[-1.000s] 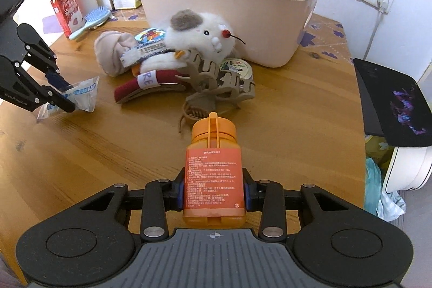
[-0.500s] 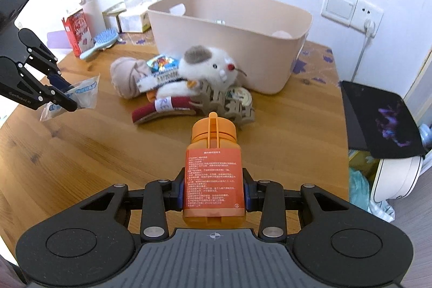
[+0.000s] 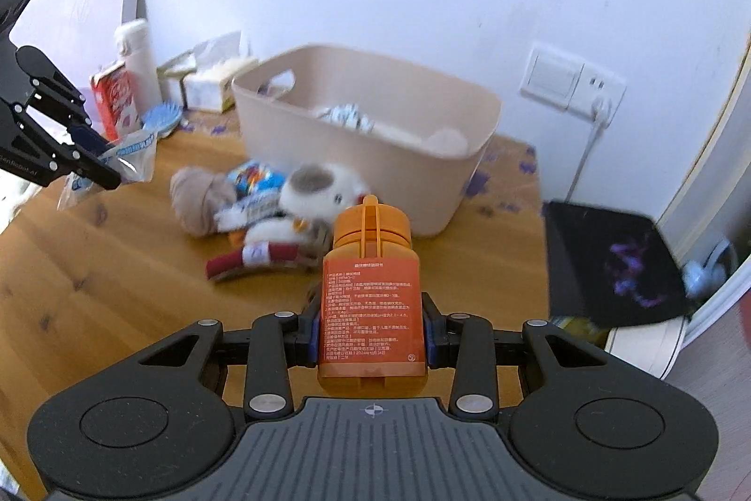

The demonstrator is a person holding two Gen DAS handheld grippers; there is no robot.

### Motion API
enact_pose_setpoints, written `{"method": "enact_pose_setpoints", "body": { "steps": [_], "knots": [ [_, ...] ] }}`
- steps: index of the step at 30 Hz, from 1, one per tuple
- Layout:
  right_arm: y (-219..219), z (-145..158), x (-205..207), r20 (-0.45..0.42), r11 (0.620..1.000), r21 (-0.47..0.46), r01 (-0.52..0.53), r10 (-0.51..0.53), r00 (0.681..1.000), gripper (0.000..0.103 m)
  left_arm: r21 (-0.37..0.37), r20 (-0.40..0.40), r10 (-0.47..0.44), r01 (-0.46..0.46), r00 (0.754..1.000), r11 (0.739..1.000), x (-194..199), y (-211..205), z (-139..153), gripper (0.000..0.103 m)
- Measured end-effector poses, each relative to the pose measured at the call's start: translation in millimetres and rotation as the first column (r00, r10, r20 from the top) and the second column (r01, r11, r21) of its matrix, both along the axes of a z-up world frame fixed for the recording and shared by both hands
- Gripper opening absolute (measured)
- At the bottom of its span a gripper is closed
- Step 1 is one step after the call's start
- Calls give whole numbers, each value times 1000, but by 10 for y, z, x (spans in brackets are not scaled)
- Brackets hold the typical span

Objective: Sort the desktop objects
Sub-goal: 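Carry the bread packet and orange bottle up over the basket with both tools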

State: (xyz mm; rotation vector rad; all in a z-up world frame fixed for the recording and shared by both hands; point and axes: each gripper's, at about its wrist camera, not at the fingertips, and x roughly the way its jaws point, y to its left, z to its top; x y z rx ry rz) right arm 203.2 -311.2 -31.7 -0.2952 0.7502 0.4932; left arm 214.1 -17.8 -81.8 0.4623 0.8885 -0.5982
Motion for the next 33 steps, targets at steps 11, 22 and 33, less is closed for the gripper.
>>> {"method": "enact_pose_setpoints", "body": {
  "steps": [11, 22, 33],
  "knots": [
    [135, 293, 311, 74, 1000, -12, -20, 21, 997, 36, -48, 75, 32, -29, 997, 998, 363, -19, 222, 20],
    [342, 408, 806, 105, 998, -28, -55, 58, 993, 36, -102, 104, 85, -74, 991, 992, 879, -155, 303, 20],
    [492, 346, 1417, 109, 996, -64, -64, 71, 992, 36, -171, 64, 174, -161, 983, 972, 1486, -269, 184, 20]
  ]
}}
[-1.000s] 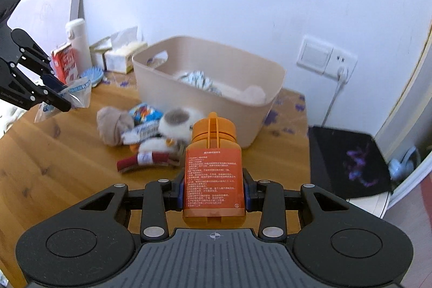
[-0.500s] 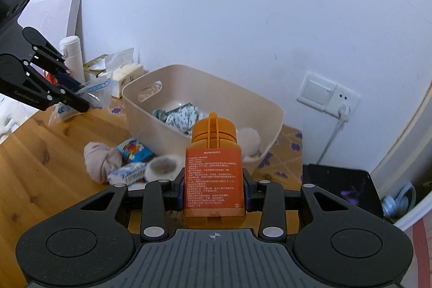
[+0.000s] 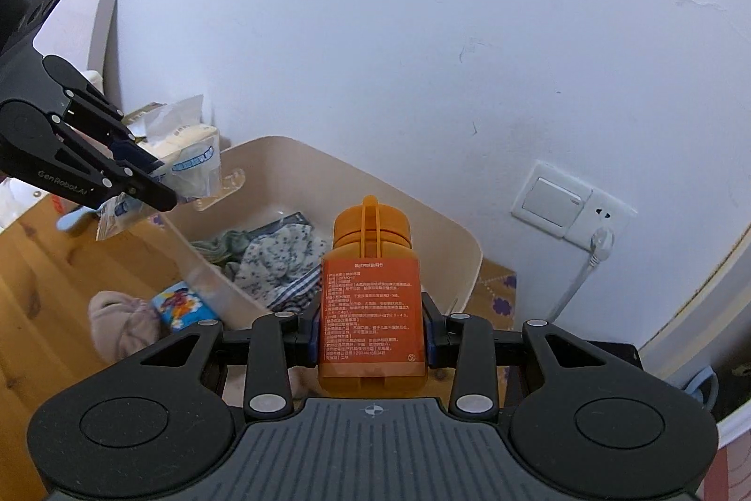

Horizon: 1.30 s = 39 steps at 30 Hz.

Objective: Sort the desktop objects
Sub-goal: 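Carry the bread packet and orange bottle up over the basket with both tools, then open both tools to drop the packet and bottle into the basket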

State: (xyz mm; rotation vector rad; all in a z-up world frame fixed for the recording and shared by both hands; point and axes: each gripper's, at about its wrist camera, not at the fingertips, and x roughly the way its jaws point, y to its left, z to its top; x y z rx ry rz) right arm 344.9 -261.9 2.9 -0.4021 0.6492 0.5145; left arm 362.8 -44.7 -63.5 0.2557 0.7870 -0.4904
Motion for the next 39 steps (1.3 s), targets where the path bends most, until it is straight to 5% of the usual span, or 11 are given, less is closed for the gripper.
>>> {"method": "enact_pose_setpoints", "body": {
  "steps": [10, 30, 32, 34, 36, 39],
  "knots": [
    [167, -280, 493, -41, 1000, -31, -4, 3, 999, 36, 46, -14, 72, -71, 997, 996, 448, -187, -213, 20],
    [415, -972, 986, -232, 999, -46, -1, -10, 973, 36, 139, -170, 207, -184, 963, 973, 880, -276, -768, 22],
    [387, -1001, 1009, -275, 999, -15, 34, -37, 961, 43, 137, -170, 204, -182, 964, 974, 856, -290, -756, 28],
    [374, -967, 997, -288, 998, 9, 58, -53, 956, 57, 148, -180, 209, -184, 961, 972, 848, -323, -762, 63],
    [381, -933, 975, -297, 998, 18, 62, -54, 953, 72, 170, -171, 234, -206, 957, 964, 821, -347, -750, 78],
    [391, -888, 933, -279, 998, 9, 67, -62, 958, 77, 194, -186, 247, -211, 951, 958, 783, -374, -732, 80]
  ]
}}
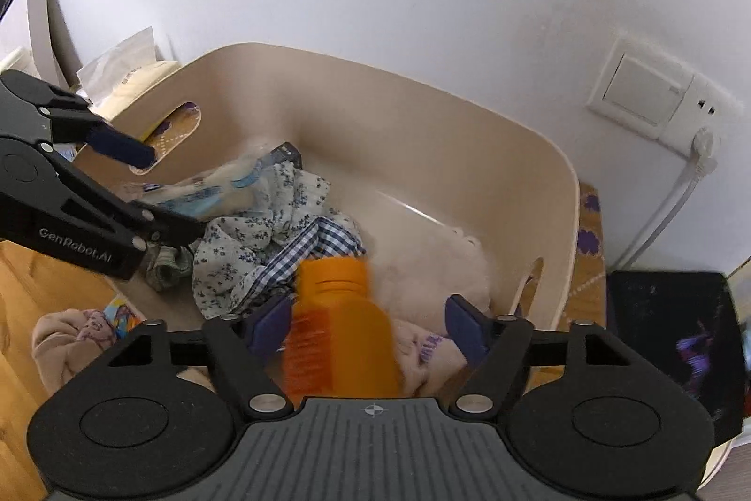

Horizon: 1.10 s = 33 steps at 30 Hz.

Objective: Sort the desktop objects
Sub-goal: 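Open both tools to drop the packet and bottle into the basket, then grasp the beige knit bundle with the left tool while the right grasps the brown claw clip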

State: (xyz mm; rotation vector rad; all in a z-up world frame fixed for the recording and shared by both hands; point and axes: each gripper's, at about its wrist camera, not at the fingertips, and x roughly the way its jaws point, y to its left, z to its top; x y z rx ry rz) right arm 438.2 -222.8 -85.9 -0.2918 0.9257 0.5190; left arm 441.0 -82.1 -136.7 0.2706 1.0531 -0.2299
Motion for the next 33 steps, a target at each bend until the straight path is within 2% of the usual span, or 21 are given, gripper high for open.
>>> {"method": "enact_pose_setpoints", "body": {
  "steps": [2, 4, 6, 9, 14, 18, 25, 33],
  "knots": [
    [-18, 33, -22, -3, 999, 18, 27, -27, 1000, 80, 18, -4, 5, -5, 1000, 1000, -27, -1, 9, 80],
    [-33, 68, -50, 4, 998, 24, 51, -52, 999, 93, 26, 5, 18, -18, 1000, 999, -62, 13, 31, 80],
    [-43, 109, -91, 17, 998, 26, 63, -63, 998, 96, 20, 6, 28, -28, 1000, 999, -99, 40, 63, 80],
    [-52, 184, -153, 39, 997, 23, 70, -71, 997, 98, 14, 18, 34, -34, 999, 999, -169, 72, 138, 80],
    [-117, 367, -301, 71, 995, 45, 92, -95, 993, 101, 7, 86, 49, -49, 995, 999, -333, 136, 333, 80],
    [-149, 515, -466, 103, 995, 43, 92, -96, 990, 103, -24, 103, 57, -55, 993, 998, -495, 189, 481, 80],
    [-214, 731, -758, 151, 995, 55, 89, -96, 984, 103, -32, 126, 61, -58, 990, 998, -831, 259, 641, 81],
    [-262, 839, -1128, 170, 995, 60, 85, -95, 981, 103, -21, 133, 58, -55, 989, 998, -1286, 412, 686, 81]
  ]
}}
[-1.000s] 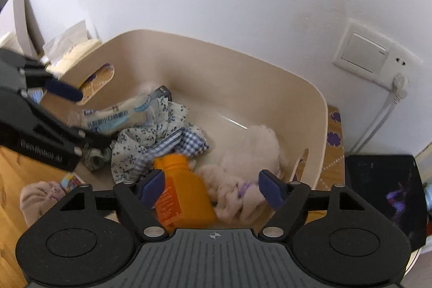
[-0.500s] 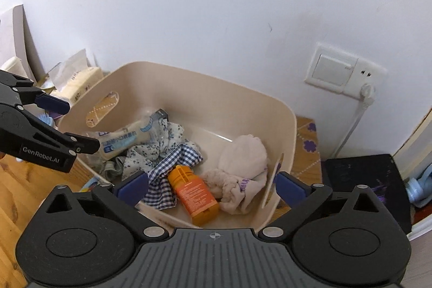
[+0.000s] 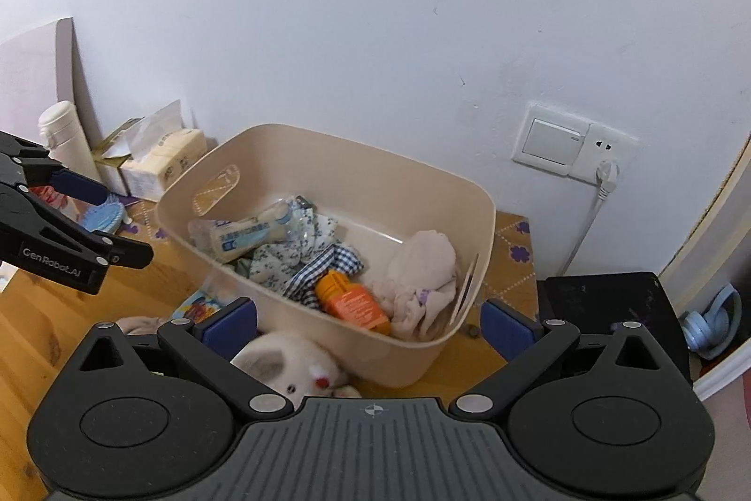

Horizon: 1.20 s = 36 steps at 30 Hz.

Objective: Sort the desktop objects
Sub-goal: 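Grasp the beige knit bundle with the left tool while the right grasps the brown claw clip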

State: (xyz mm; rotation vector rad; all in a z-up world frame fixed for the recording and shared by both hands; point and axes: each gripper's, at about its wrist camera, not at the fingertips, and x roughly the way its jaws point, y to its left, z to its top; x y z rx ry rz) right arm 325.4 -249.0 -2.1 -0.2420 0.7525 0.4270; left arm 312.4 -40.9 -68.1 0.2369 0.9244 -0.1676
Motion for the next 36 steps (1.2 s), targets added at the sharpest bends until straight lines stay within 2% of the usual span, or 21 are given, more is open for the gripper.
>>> {"method": "enact_pose_setpoints", "body": {
  "steps": [5, 16, 28, 36],
  "knots": [
    [-52, -12, -219, 0, 1000, 0, -2, 2, 1000, 103, 17, 21, -6, 6, 1000, 1000, -309, 108, -32, 81],
    [-207, -278, -607, -35, 999, -42, -15, 14, 999, 103, 51, -23, 0, 1, 1000, 999, -770, 281, -267, 81],
    [-200, -656, -853, -100, 996, -89, -3, -6, 995, 103, 45, -93, -18, 22, 996, 999, -984, 235, -648, 81],
    [-173, -1006, -914, -134, 993, -114, 0, -15, 991, 103, 25, -88, -47, 50, 995, 998, -1011, 216, -932, 81]
  ]
}}
